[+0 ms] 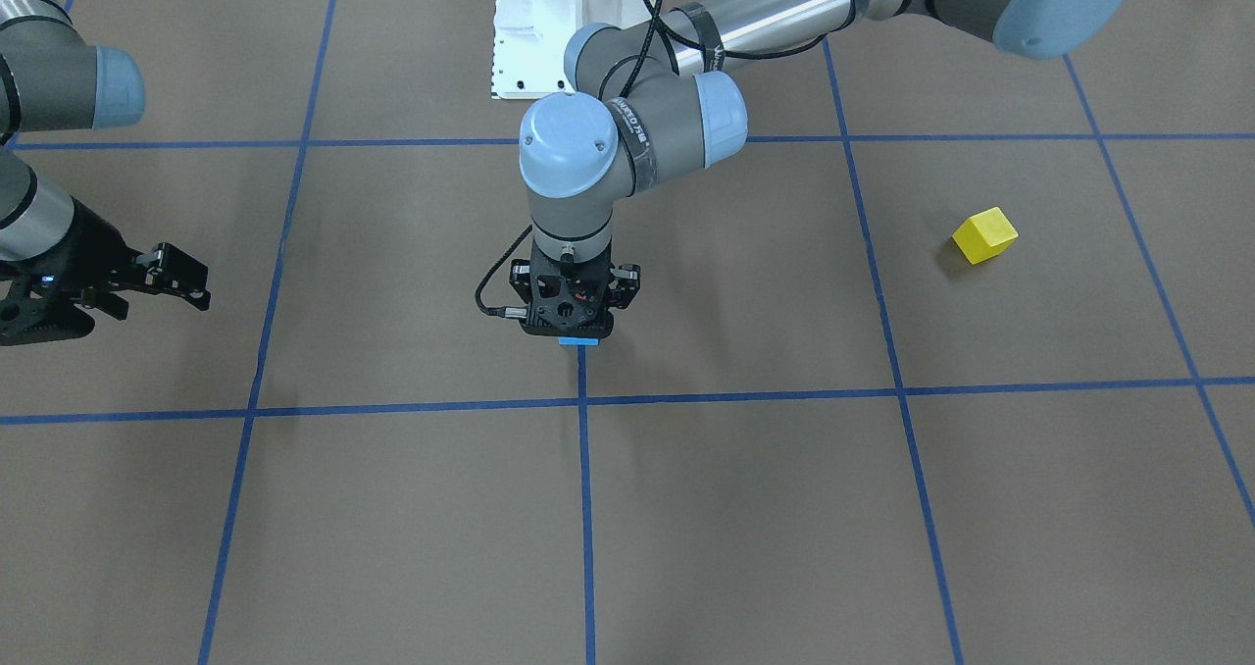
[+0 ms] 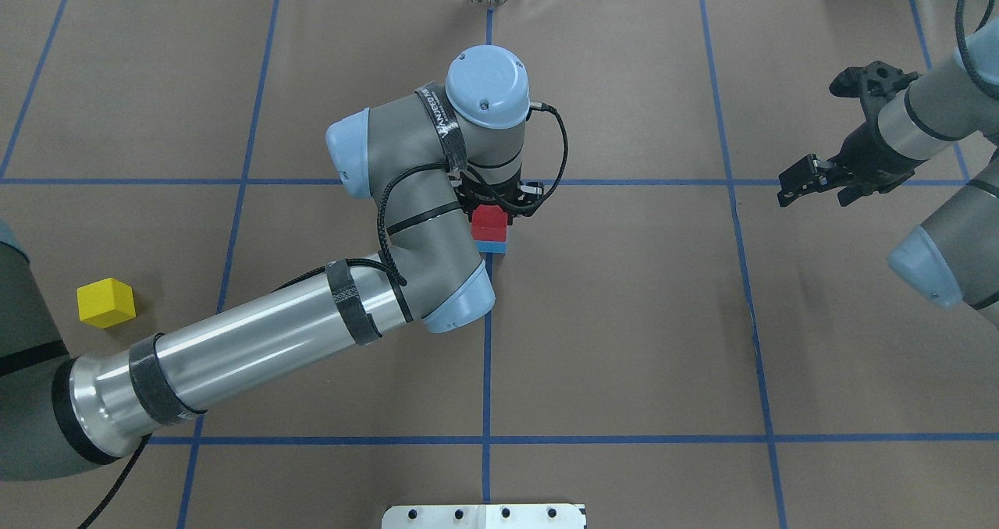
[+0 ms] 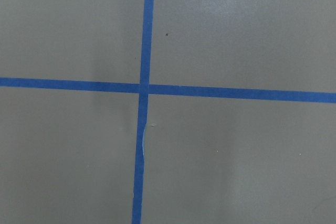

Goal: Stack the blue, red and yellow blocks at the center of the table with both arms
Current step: 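Lower the red cube onto the blue cube and open the left gripper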

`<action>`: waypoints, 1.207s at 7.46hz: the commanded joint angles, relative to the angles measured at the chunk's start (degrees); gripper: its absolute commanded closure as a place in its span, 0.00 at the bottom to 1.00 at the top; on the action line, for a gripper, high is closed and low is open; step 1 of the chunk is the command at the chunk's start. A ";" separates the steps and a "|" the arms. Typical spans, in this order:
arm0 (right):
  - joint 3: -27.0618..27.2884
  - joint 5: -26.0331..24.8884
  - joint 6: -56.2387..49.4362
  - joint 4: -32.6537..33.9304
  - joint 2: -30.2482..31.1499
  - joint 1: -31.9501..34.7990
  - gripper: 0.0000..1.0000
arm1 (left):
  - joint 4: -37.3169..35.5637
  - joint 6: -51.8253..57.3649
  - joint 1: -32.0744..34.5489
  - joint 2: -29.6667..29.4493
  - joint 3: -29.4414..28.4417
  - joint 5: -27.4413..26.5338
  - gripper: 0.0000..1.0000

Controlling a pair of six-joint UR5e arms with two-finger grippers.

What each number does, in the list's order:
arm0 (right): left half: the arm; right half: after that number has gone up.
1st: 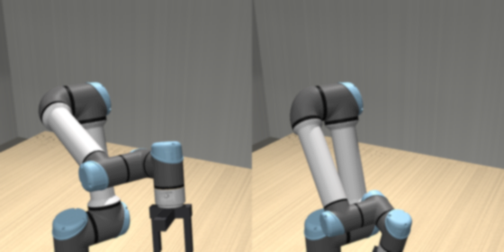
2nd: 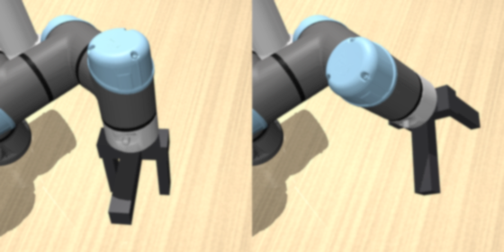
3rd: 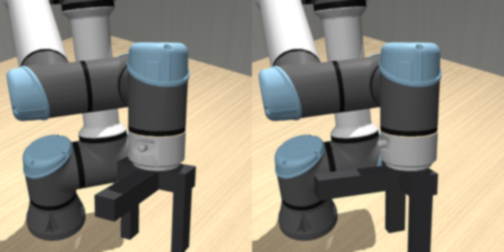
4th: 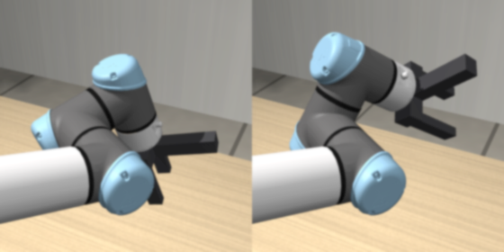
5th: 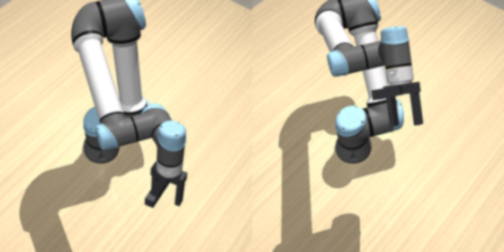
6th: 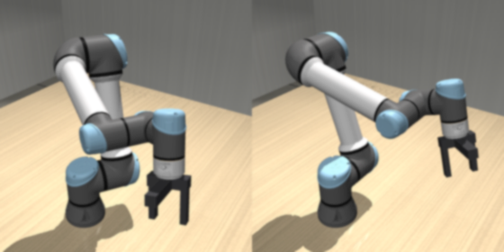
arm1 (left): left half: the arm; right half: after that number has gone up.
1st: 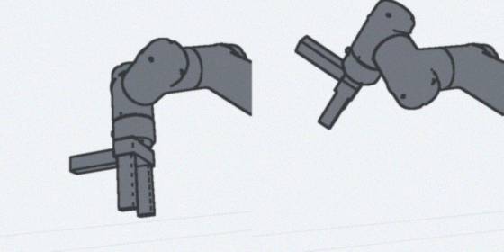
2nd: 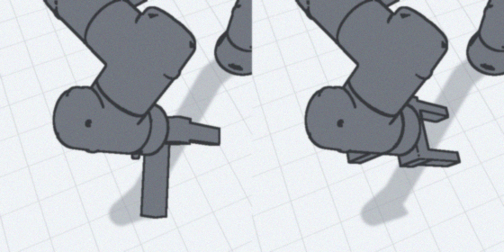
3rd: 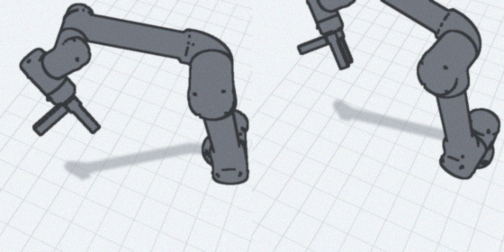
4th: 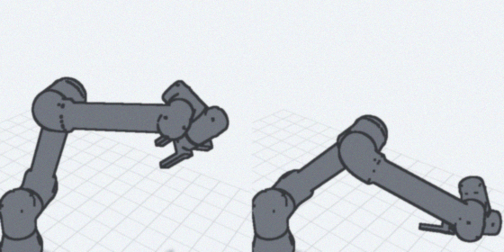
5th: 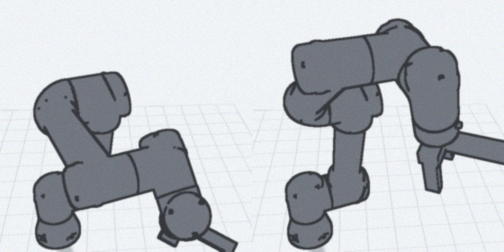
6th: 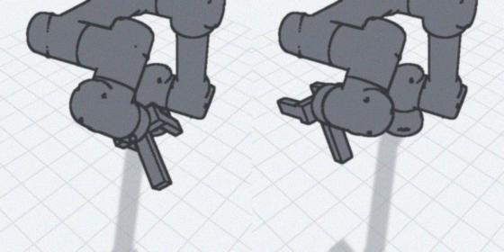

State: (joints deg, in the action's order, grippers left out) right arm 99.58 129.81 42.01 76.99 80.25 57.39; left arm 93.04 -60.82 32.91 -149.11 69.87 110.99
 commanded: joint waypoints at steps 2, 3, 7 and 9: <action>0.00 0.00 0.00 0.00 0.00 0.00 0.00 | 0.04 0.08 -0.13 0.13 0.09 -0.95 0.26; 0.00 0.00 0.00 0.00 0.00 0.00 0.00 | 0.04 0.08 -0.13 0.13 0.18 -0.95 0.01; 0.00 0.00 0.00 0.00 -0.09 0.00 0.00 | -1.27 -0.62 0.05 0.31 4.19 -0.69 0.01; 0.00 0.00 0.00 0.00 0.00 0.00 0.00 | -9.24 0.08 0.66 7.81 18.98 -0.42 0.01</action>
State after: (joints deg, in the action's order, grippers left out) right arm 99.58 129.81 42.01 77.01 80.17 57.39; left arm 88.53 -61.21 33.14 -146.25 79.10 110.36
